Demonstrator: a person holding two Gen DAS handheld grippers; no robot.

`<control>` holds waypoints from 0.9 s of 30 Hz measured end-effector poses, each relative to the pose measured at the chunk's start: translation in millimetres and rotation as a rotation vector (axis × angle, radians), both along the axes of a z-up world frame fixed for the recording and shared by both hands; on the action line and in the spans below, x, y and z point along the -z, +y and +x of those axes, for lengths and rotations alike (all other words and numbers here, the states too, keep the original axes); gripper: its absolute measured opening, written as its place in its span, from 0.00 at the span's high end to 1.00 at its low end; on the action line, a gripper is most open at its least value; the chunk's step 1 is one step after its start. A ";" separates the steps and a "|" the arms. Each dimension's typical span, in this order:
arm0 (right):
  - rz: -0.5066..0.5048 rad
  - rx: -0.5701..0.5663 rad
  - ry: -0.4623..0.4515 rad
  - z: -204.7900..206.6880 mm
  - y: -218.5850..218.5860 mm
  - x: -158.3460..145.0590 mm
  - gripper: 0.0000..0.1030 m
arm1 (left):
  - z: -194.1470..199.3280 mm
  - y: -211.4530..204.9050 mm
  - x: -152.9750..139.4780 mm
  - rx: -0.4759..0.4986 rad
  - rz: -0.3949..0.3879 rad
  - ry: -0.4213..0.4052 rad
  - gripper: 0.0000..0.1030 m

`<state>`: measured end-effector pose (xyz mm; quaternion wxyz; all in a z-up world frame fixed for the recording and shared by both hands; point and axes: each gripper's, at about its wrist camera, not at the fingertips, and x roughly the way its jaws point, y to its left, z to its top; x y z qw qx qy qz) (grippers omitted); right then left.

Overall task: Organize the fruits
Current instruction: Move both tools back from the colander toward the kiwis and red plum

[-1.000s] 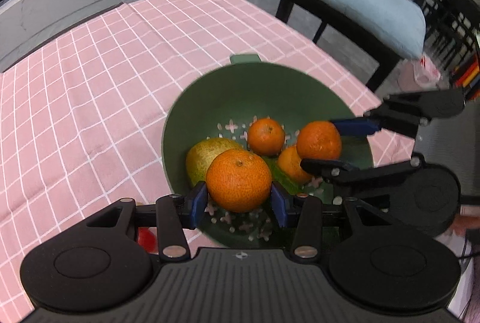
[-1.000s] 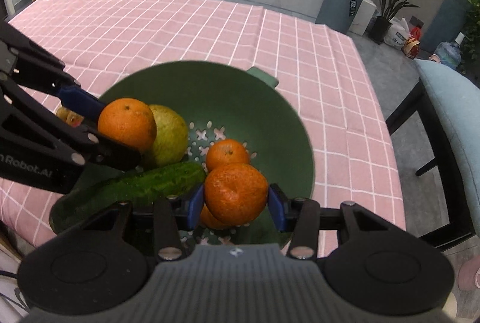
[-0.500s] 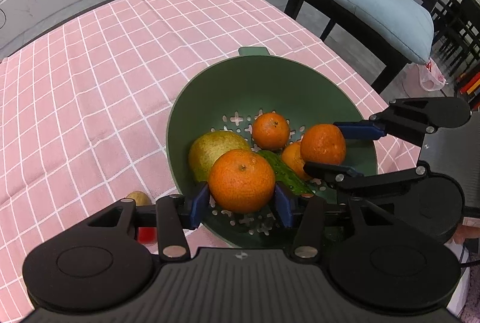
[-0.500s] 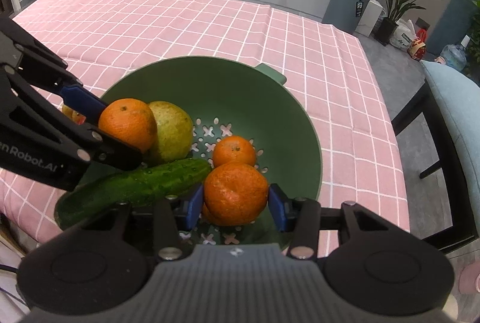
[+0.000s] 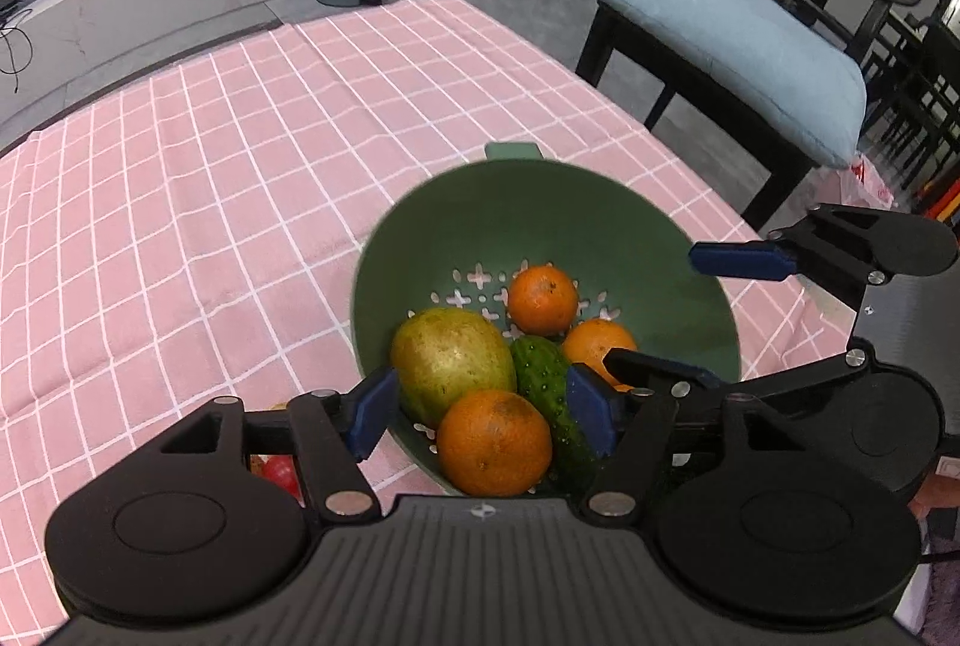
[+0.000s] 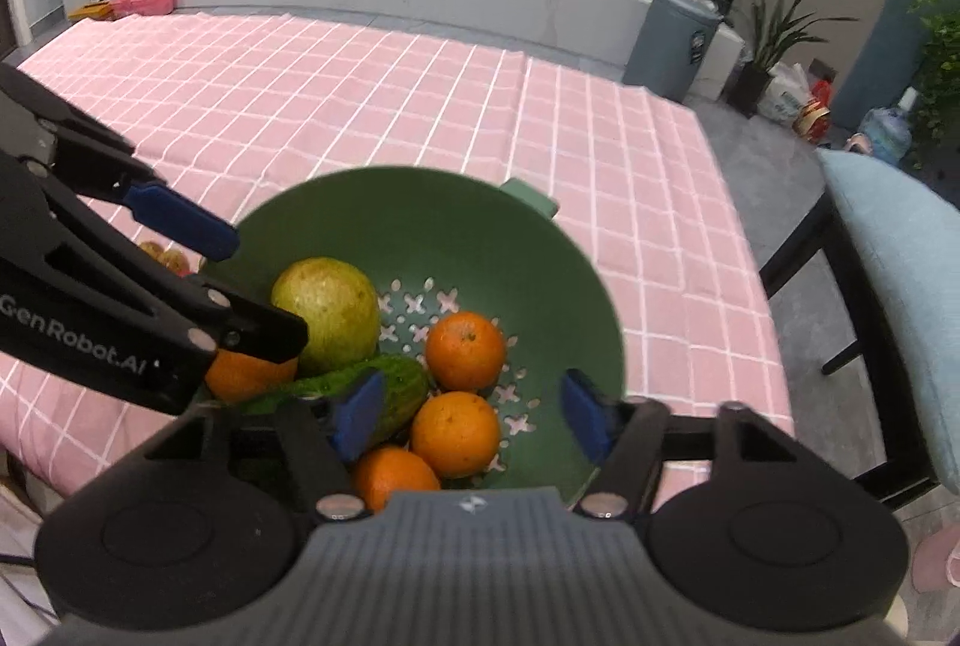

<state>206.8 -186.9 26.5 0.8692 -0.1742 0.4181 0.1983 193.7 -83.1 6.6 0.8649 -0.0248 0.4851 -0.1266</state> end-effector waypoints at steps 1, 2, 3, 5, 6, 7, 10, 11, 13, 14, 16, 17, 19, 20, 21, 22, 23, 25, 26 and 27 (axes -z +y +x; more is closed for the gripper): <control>0.000 0.003 -0.012 -2.1 1.4 -2.2 0.34 | -1.8 1.4 -2.7 -0.003 -0.005 -0.011 0.27; 0.003 0.002 -0.021 -3.7 2.5 -5.1 0.34 | -3.5 2.8 -5.1 -0.005 -0.007 -0.018 0.27; 0.009 0.001 -0.028 -4.8 3.8 -7.8 0.34 | -5.1 4.3 -7.6 -0.009 -0.006 -0.023 0.27; 0.020 -0.001 -0.041 -7.0 6.4 -13.4 0.34 | -8.9 8.6 -12.6 -0.017 -0.003 -0.034 0.27; 0.025 -0.002 -0.048 -8.5 8.1 -16.6 0.34 | -11.2 11.4 -14.6 -0.021 -0.002 -0.037 0.27; 0.033 -0.004 -0.056 -10.2 10.6 -20.0 0.34 | -13.1 14.0 -16.8 -0.024 -0.004 -0.040 0.27; 0.065 -0.015 -0.061 -14.1 18.2 -27.6 0.34 | -21.0 26.2 -24.1 -0.043 -0.014 -0.053 0.27; 0.075 -0.020 -0.060 -15.9 21.7 -29.3 0.34 | -23.4 30.4 -26.0 -0.051 -0.015 -0.055 0.27; 0.093 -0.037 -0.057 -20.0 29.4 -31.4 0.34 | -30.0 39.0 -29.1 -0.066 -0.009 -0.069 0.27; 0.100 -0.046 -0.056 -21.8 33.8 -31.9 0.34 | -33.3 43.7 -29.8 -0.073 -0.002 -0.074 0.27; 0.105 -0.063 -0.055 -25.4 42.5 -31.5 0.34 | -39.5 53.5 -29.8 -0.087 0.006 -0.080 0.27; 0.106 -0.073 -0.053 -26.8 47.4 -30.7 0.34 | -42.4 58.9 -29.3 -0.093 0.005 -0.082 0.27; 0.107 -0.092 -0.049 -29.0 56.1 -28.6 0.34 | -47.4 71.1 -27.5 -0.108 -0.002 -0.080 0.27; 0.106 -0.106 -0.046 -30.6 61.2 -27.5 0.34 | -49.7 76.5 -26.6 -0.115 -0.006 -0.076 0.28; 0.103 -0.120 -0.046 -32.3 66.1 -26.6 0.34 | -51.8 81.9 -25.1 -0.124 -0.010 -0.074 0.28; 0.100 -0.137 -0.047 -34.2 71.6 -25.9 0.34 | -53.9 88.2 -23.6 -0.134 -0.014 -0.072 0.28; 0.095 -0.156 -0.048 -36.1 76.7 -25.1 0.34 | -55.9 93.3 -22.1 -0.141 -0.017 -0.072 0.29; 0.083 -0.190 -0.053 -39.8 86.3 -23.6 0.35 | -60.3 102.3 -19.3 -0.146 -0.021 -0.073 0.29; 0.078 -0.206 -0.055 -41.1 90.9 -22.7 0.37 | -62.4 105.5 -18.0 -0.146 -0.022 -0.073 0.29; 0.074 -0.220 -0.054 -41.3 94.9 -22.8 0.39 | -64.5 108.8 -16.2 -0.144 -0.022 -0.074 0.29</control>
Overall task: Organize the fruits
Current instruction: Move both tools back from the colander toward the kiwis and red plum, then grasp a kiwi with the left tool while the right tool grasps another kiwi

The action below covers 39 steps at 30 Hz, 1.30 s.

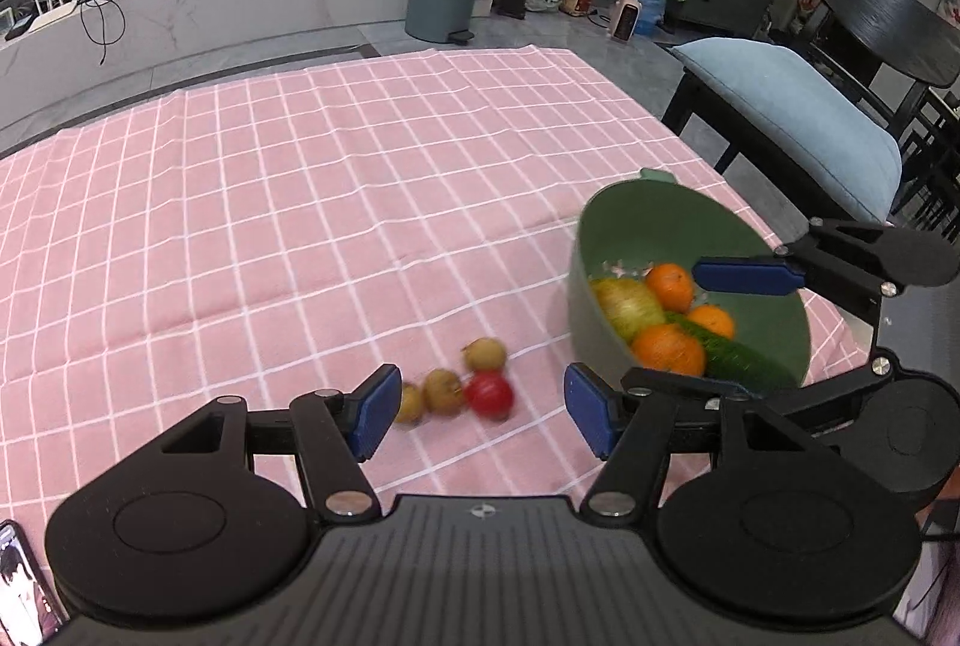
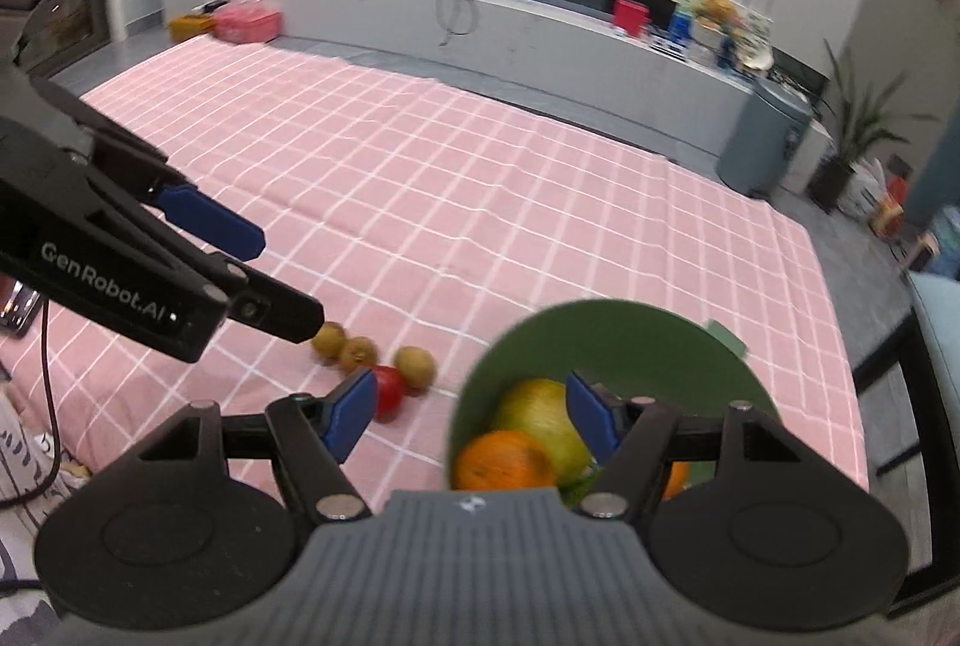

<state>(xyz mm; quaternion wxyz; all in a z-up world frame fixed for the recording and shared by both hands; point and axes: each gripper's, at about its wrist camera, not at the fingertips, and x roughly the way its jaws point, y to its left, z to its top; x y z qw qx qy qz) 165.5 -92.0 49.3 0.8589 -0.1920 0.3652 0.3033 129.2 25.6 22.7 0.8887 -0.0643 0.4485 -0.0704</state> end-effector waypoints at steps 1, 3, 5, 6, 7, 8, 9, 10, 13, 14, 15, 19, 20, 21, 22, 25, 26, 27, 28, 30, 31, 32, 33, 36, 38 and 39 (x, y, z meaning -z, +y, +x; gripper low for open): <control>-0.006 -0.015 0.000 0.0 4.3 0.9 0.42 | -3.1 3.1 1.2 0.004 0.002 -0.002 0.29; -0.020 -0.040 -0.002 -0.1 14.5 3.4 0.44 | -7.4 8.1 4.5 0.012 0.007 -0.004 0.29; -0.034 -0.065 -0.008 -0.6 23.0 5.4 0.48 | -12.0 14.4 8.2 0.014 0.009 -0.006 0.30; -0.040 -0.078 -0.010 -0.6 26.2 6.7 0.51 | -13.3 18.1 10.6 0.013 0.006 -0.007 0.31; -0.049 -0.092 -0.012 -1.1 30.3 7.8 0.52 | -15.0 22.4 13.1 0.010 0.000 -0.005 0.32; -0.059 -0.106 -0.014 -1.2 34.4 9.4 0.52 | -15.8 26.7 16.1 0.008 -0.008 -0.003 0.32; -0.068 -0.121 -0.017 -2.7 37.9 10.8 0.53 | -16.6 31.5 19.7 0.006 -0.017 0.000 0.33; -0.079 -0.135 -0.017 -2.8 41.9 13.0 0.54 | -17.1 35.2 23.3 0.004 -0.026 0.003 0.34; -0.118 -0.168 -0.001 -1.0 51.0 21.4 0.56 | -17.8 43.8 35.3 0.001 -0.045 0.018 0.35; -0.135 -0.178 0.009 0.3 54.1 25.1 0.57 | -17.6 45.7 39.5 0.001 -0.052 0.024 0.35; -0.147 -0.185 0.017 1.2 56.3 28.0 0.61 | -16.9 47.4 43.9 0.001 -0.060 0.030 0.36; -0.207 -0.229 0.041 5.7 67.4 38.6 0.65 | -12.6 49.6 59.0 0.013 -0.073 0.045 0.37; -0.222 -0.241 0.045 7.5 69.7 40.0 0.65 | -10.8 48.7 61.4 0.021 -0.061 0.049 0.37; -0.234 -0.255 0.051 9.9 71.8 41.1 0.65 | -8.4 47.0 63.1 0.032 -0.044 0.050 0.38; -0.242 -0.264 0.057 12.1 72.8 41.8 0.65 | -5.8 44.7 64.6 0.044 -0.029 0.048 0.38; -0.248 -0.269 0.093 23.2 78.0 44.4 0.67 | 1.9 41.0 69.3 0.067 -0.006 0.042 0.41; -0.248 -0.268 0.107 27.4 80.0 45.7 0.67 | 4.1 40.3 71.0 0.072 0.000 0.038 0.42; -0.249 -0.269 0.118 30.2 82.2 47.1 0.69 | 6.3 39.8 72.7 0.077 0.007 0.036 0.45; -0.255 -0.275 0.124 32.6 84.9 48.9 0.71 | 8.7 39.0 74.6 0.081 0.016 0.034 0.46; -0.277 -0.296 0.131 36.1 90.7 53.3 0.73 | 12.6 37.7 78.4 0.092 0.033 0.033 0.49; -0.285 -0.309 0.137 37.7 93.2 56.0 0.73 | 14.8 37.6 80.5 0.096 0.038 0.036 0.50; -0.289 -0.322 0.149 39.9 95.3 58.4 0.73 | 16.8 38.1 82.4 0.102 0.039 0.035 0.51; -0.290 -0.335 0.167 41.9 96.8 60.7 0.73 | 17.9 38.5 83.6 0.109 0.037 0.033 0.52; -0.294 -0.358 0.200 47.7 99.4 64.5 0.73 | 21.2 38.8 85.0 0.130 0.033 0.024 0.53; -0.300 -0.371 0.211 51.1 99.5 65.8 0.73 | 24.0 38.8 85.6 0.141 0.026 0.020 0.53; -0.303 -0.376 0.212 52.2 99.4 66.2 0.73 | 25.7 38.2 86.3 0.146 0.023 0.018 0.53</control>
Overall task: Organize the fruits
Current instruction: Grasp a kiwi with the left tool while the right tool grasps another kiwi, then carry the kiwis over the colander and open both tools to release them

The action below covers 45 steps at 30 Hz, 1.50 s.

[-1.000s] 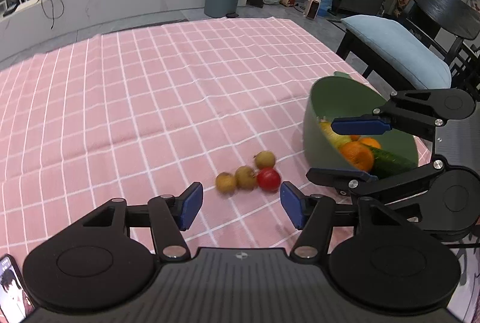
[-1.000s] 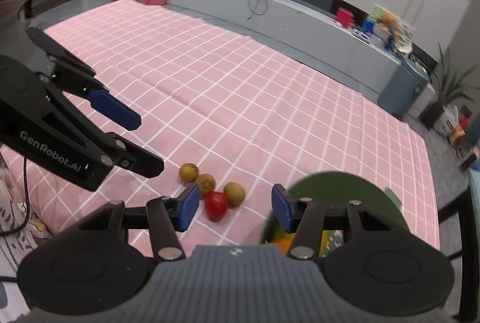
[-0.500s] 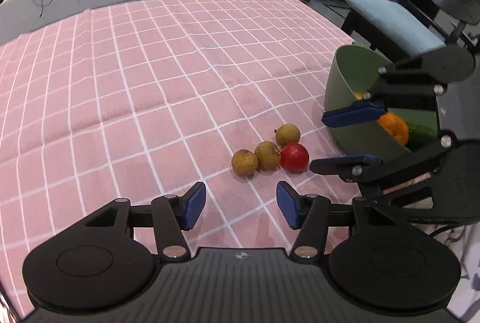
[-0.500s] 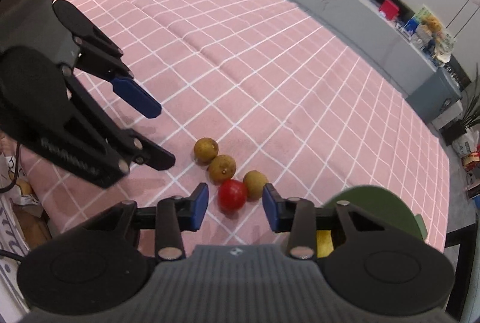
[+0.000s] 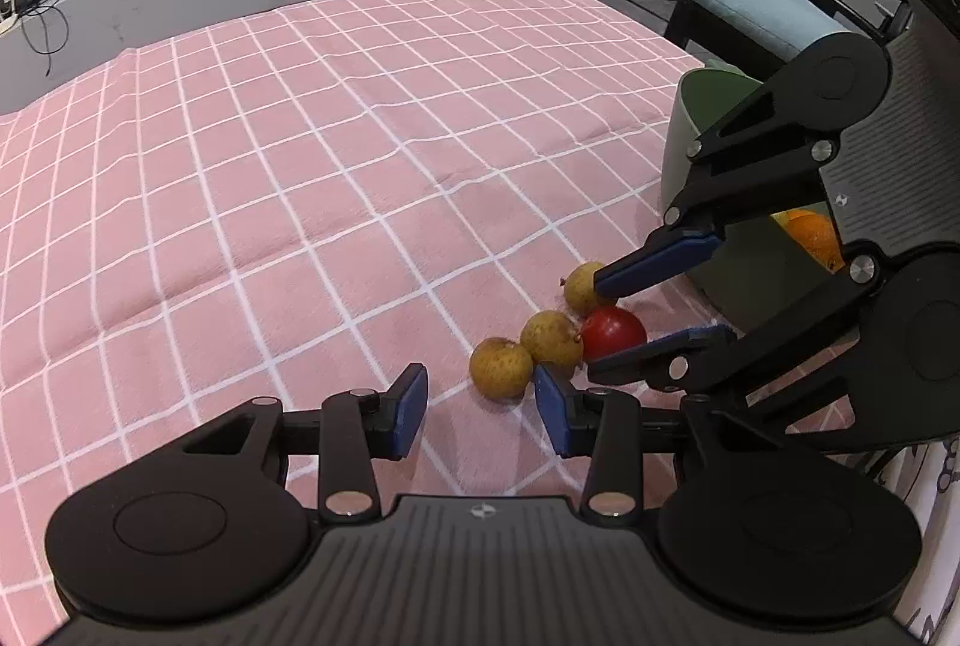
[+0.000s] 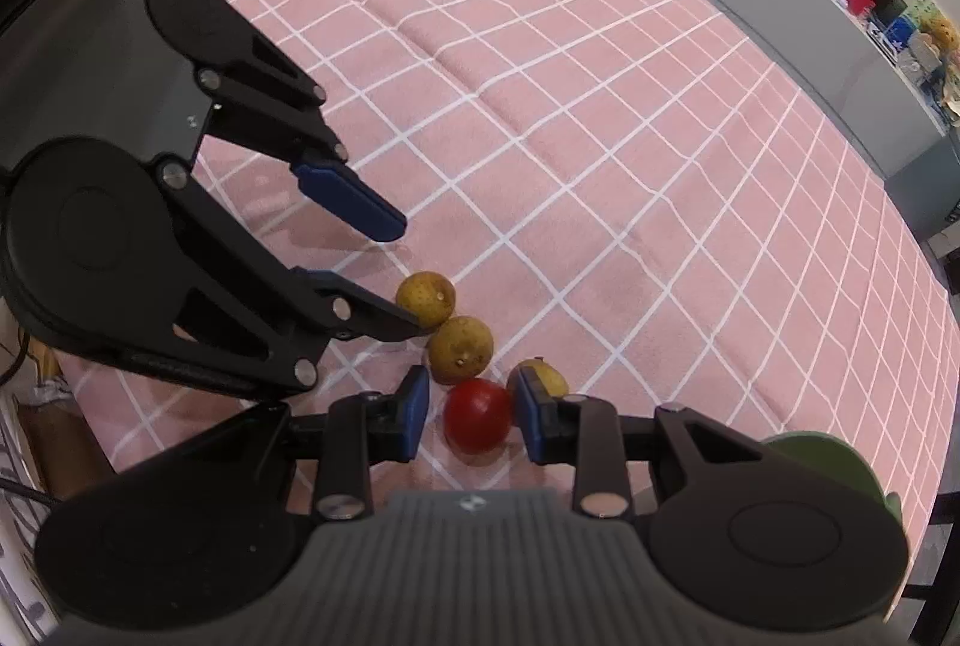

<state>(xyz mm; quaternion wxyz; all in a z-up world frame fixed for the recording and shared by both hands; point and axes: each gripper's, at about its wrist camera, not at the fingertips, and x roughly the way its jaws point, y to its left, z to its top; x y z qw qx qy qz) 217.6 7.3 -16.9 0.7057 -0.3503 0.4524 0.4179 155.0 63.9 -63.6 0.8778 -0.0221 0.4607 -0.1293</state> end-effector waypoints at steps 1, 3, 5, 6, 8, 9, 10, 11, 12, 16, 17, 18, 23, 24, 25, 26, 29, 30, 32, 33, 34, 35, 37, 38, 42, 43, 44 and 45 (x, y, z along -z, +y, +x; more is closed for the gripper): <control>0.000 -0.008 0.002 0.9 0.0 0.6 0.73 | 1.6 -0.6 0.8 0.004 -0.002 0.001 0.55; 0.003 -0.027 0.002 0.4 0.1 0.6 0.73 | 4.6 -1.4 2.8 0.014 -0.008 0.006 0.58; 0.005 -0.038 -0.004 0.2 0.4 0.4 0.73 | 6.7 -1.9 4.7 0.020 -0.014 0.011 0.63; 0.008 -0.041 -0.004 -0.5 1.6 0.4 0.73 | 7.1 -1.9 5.9 0.023 -0.020 0.014 0.68; 0.011 -0.055 -0.002 -0.9 2.4 0.7 0.73 | 6.9 -2.3 6.6 0.028 -0.031 0.015 0.72; 0.009 -0.059 -0.001 -0.7 2.9 1.9 0.73 | 6.6 -2.6 6.4 0.029 -0.034 0.013 0.74; 0.004 -0.062 -0.001 -0.9 3.5 2.8 0.73 | 6.3 -2.3 6.6 0.025 -0.034 0.013 0.74; 0.001 -0.065 -0.005 -1.3 4.1 3.6 0.73 | 6.2 -1.6 6.6 0.018 -0.037 0.015 0.74; 0.000 -0.067 -0.010 -1.6 4.5 4.3 0.73 | 6.0 -0.1 6.3 0.008 -0.044 0.018 0.74; 0.012 -0.059 -0.006 -0.5 6.6 3.5 0.73 | 1.8 7.1 0.4 -0.025 -0.064 0.010 0.74; 0.014 -0.059 -0.009 -0.7 7.9 3.4 0.73 | 0.2 8.8 -1.3 -0.032 -0.067 0.006 0.74; 0.015 -0.060 -0.009 -0.7 9.3 3.7 0.73 | -0.4 9.6 -2.1 -0.041 -0.071 0.004 0.74; 0.003 -0.063 -0.025 -2.9 19.9 6.5 0.75 | -4.2 17.9 -2.9 -0.094 -0.079 0.007 0.74; -0.002 -0.063 -0.032 -2.9 22.2 7.3 0.78 | -4.3 18.6 -2.5 -0.100 -0.080 0.008 0.74; -0.007 -0.061 -0.042 -3.1 23.8 7.6 0.80 | -4.6 19.0 -2.6 -0.104 -0.080 0.007 0.74; -0.013 -0.058 -0.052 -3.1 25.2 8.0 0.81 | -4.8 18.7 -2.8 -0.105 -0.080 0.006 0.74; -0.007 -0.046 -0.049 0.3 26.5 8.2 0.81 | -5.8 16.8 -3.6 -0.103 -0.074 0.002 0.74; -0.009 -0.046 -0.051 0.7 27.0 9.3 0.81 | -5.8 16.5 -3.7 -0.103 -0.073 0.002 0.74; -0.010 -0.041 -0.054 0.6 27.8 9.4 0.81 | -6.4 16.6 -4.0 -0.104 -0.075 0.002 0.74; -0.010 -0.038 -0.056 -0.1 27.8 9.0 0.81 | -6.8 16.5 -4.2 -0.105 -0.074 0.002 0.74; -0.010 -0.036 -0.057 -0.1 27.9 9.0 0.81 | -7.5 16.3 -4.5 -0.107 -0.074 0.000 0.74; -0.007 -0.032 -0.059 -0.1 28.0 8.8 0.81 | -7.9 16.8 -4.4 -0.110 -0.074 -0.001 0.74; 0.002 -0.019 -0.062 -0.3 27.0 8.9 0.82 | -9.7 17.0 -5.5 -0.118 -0.076 -0.003 0.74; 0.006 -0.013 -0.064 -0.6 26.5 8.3 0.82 | -10.8 17.3 -6.2 -0.122 -0.077 -0.006 0.74; 0.035 -0.001 -0.075 -6.1 19.5 -1.9 0.82 | -15.3 19.9 -11.3 -0.151 -0.086 -0.017 0.74; 0.043 0.002 -0.079 -8.0 16.2 -6.6 0.82 | -16.3 20.5 -13.2 -0.160 -0.093 -0.020 0.74; 0.052 0.008 -0.085 -9.0 13.9 -10.8 0.82 | -17.0 20.5 -15.1 -0.165 -0.098 -0.024 0.74; 0.060 0.014 -0.091 -10.8 13.0 -14.7 0.82 | -18.1 20.1 -17.8 -0.169 -0.099 -0.030 0.74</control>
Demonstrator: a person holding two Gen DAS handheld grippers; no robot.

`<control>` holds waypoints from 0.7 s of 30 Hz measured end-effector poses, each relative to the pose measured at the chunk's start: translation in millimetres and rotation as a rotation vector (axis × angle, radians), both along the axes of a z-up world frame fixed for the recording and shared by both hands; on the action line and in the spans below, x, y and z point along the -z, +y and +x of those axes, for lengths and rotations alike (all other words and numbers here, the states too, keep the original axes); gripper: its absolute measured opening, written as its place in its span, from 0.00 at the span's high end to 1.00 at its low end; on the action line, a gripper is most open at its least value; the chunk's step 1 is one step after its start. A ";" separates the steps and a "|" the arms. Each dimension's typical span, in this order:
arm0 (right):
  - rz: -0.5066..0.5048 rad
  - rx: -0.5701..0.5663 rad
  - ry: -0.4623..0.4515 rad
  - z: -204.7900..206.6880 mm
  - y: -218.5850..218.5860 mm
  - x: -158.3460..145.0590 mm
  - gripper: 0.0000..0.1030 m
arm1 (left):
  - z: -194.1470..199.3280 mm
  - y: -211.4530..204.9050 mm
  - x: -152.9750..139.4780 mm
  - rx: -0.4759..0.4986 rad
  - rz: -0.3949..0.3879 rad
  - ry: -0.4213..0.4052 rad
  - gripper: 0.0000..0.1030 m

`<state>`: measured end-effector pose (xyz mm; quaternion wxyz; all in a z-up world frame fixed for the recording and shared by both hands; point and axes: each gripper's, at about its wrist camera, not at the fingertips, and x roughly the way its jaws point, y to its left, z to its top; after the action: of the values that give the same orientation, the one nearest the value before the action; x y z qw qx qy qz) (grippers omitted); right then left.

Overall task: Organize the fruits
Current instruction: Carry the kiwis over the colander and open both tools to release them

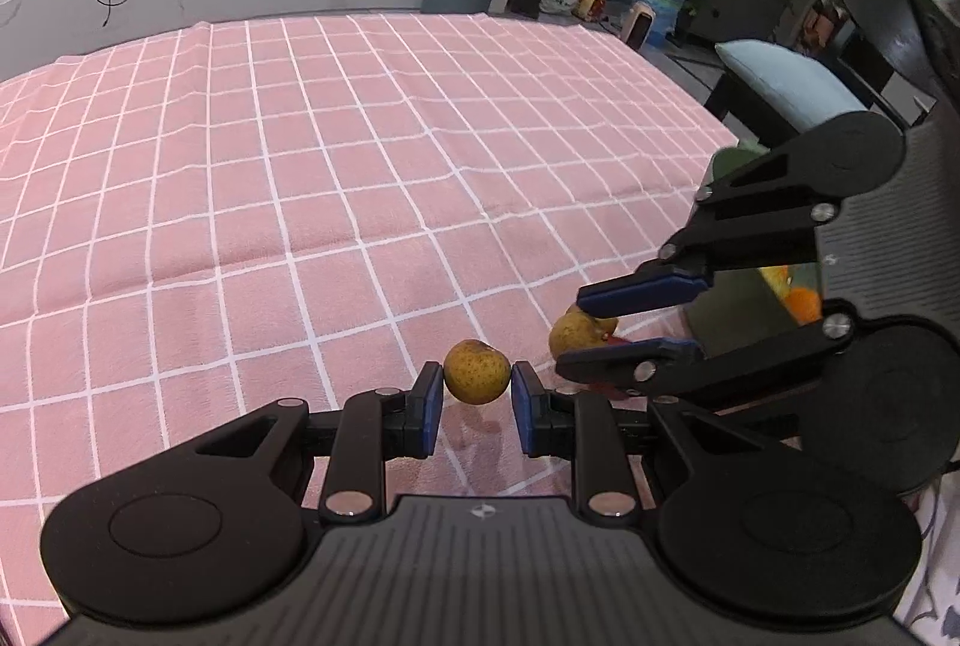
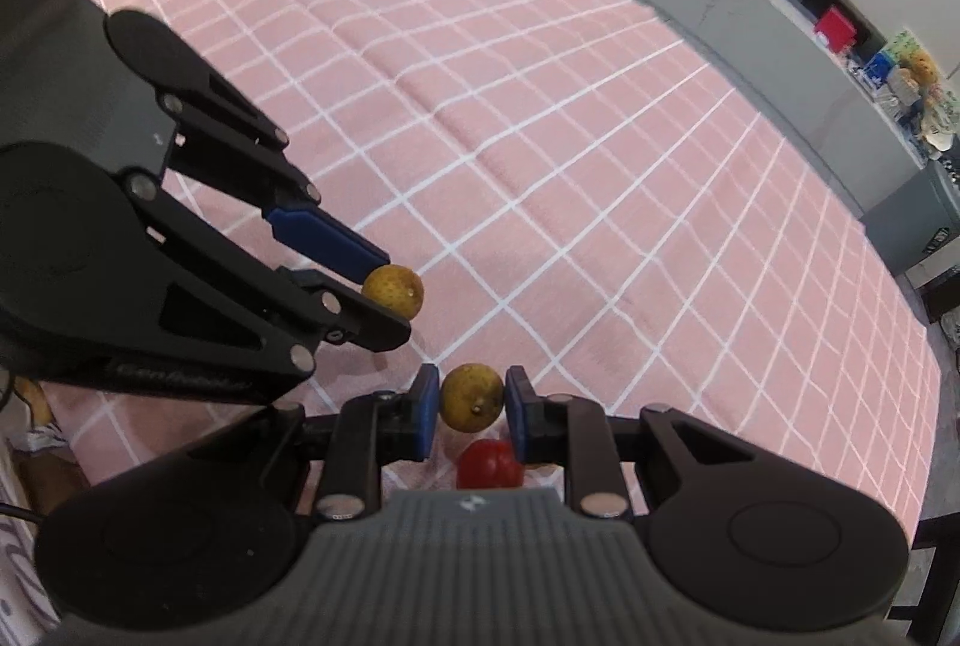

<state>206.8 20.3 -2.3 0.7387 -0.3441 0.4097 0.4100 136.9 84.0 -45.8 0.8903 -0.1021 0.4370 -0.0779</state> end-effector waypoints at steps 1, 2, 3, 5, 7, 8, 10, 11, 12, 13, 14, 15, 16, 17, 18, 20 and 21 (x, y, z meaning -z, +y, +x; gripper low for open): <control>0.009 0.007 -0.004 -1.1 -2.2 -4.6 0.82 | -0.8 -1.0 -2.5 -0.003 0.001 -0.007 0.74; 0.020 0.016 -0.010 -2.5 -5.2 -9.4 0.82 | -1.8 -1.9 -5.2 -0.007 -0.001 -0.012 0.74; 0.030 0.029 -0.016 -3.8 -7.7 -14.0 0.82 | -2.5 -3.3 -7.8 -0.009 -0.006 -0.016 0.74; 0.052 0.054 -0.029 -6.4 -14.4 -22.9 0.82 | -3.5 -5.9 -14.2 -0.016 -0.013 -0.024 0.74; 0.076 0.081 -0.041 -9.5 -22.0 -32.2 0.82 | -4.6 -9.2 -21.6 -0.026 -0.024 -0.033 0.74; 0.089 0.094 -0.047 -10.9 -26.4 -37.4 0.82 | -4.9 -11.3 -24.8 -0.029 -0.031 -0.035 0.74; 0.110 0.120 -0.057 -13.4 -35.6 -46.3 0.82 | -6.0 -17.6 -32.1 -0.027 -0.038 -0.046 0.74; 0.119 0.132 -0.063 -14.7 -40.9 -51.1 0.82 | -6.1 -22.1 -36.1 -0.020 -0.039 -0.051 0.74; 0.128 0.143 -0.068 -15.8 -45.8 -55.4 0.82 | -5.8 -27.1 -40.4 -0.011 -0.038 -0.056 0.74; 0.134 0.153 -0.074 -16.7 -51.0 -59.1 0.82 | -4.4 -32.0 -43.7 -0.004 -0.036 -0.059 0.74; 0.137 0.164 -0.082 -17.7 -56.1 -62.8 0.82 | -3.7 -35.8 -47.0 0.003 -0.037 -0.063 0.74; 0.137 0.175 -0.089 -18.7 -60.6 -65.0 0.82 | -2.4 -40.8 -51.0 0.014 -0.040 -0.068 0.74; 0.137 0.185 -0.096 -19.7 -65.3 -66.9 0.82 | -1.1 -45.8 -54.4 0.023 -0.044 -0.072 0.74; 0.135 0.197 -0.103 -20.5 -71.6 -69.2 0.82 | 0.5 -51.0 -57.4 0.032 -0.044 -0.075 0.74; 0.132 0.208 -0.109 -21.3 -76.8 -69.5 0.82 | 2.2 -56.7 -60.5 0.042 -0.043 -0.079 0.74; 0.127 0.233 -0.118 -22.2 -89.4 -71.4 0.82 | 5.0 -68.3 -66.0 0.064 -0.038 -0.086 0.74; 0.124 0.245 -0.120 -20.7 -97.3 -72.6 0.82 | 7.2 -74.2 -67.3 0.073 -0.036 -0.086 0.74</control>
<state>186.1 -77.0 70.4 0.8263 -0.2691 0.3775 0.3200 144.1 9.8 21.5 0.9029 -0.0985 0.4002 -0.1223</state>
